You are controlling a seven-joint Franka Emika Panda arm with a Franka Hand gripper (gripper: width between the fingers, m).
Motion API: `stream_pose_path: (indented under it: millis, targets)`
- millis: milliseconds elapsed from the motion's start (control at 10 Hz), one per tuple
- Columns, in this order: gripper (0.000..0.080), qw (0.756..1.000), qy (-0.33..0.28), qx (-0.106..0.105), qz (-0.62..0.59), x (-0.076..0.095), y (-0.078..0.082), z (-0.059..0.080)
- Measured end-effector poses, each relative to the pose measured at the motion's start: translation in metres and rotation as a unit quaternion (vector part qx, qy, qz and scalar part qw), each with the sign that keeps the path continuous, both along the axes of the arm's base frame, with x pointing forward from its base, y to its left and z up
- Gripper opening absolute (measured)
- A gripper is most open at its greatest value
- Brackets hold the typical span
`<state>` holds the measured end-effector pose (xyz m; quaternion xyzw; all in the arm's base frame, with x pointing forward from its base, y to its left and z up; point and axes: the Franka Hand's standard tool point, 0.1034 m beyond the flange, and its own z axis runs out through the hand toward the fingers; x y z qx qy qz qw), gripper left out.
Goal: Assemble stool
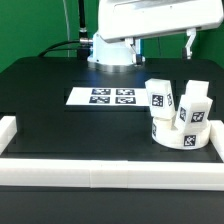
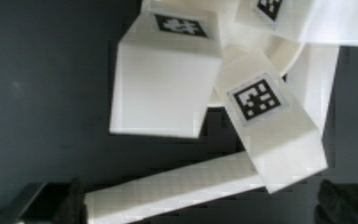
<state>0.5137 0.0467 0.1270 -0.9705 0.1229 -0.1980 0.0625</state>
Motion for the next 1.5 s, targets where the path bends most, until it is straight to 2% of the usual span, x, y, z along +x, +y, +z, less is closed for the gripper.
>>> stream_pose_path:
  millis: [400,600,700,1000,1100,1300,1500]
  targets:
    - [0.0649,1.000,0.012,0.003,0.002,-0.0014,0.0011,-0.0018]
    - [0.0649,0.995,0.092,0.024,0.025,-0.0071,0.0049,-0.0065]
    - [0.0649,0.993,0.107,0.027,0.032,-0.0022,0.0038,-0.0042]
    - [0.0649,0.977,0.202,0.061,0.043,-0.0096,0.0080,-0.0046]
    - [0.0649,0.969,0.229,0.066,0.058,-0.0090,0.0081,-0.0044]
    - [0.0649,0.967,0.228,0.029,0.113,-0.0043,0.0076,-0.0062]
    - [0.0649,0.960,0.223,0.013,0.170,-0.0043,0.0077,-0.0096]
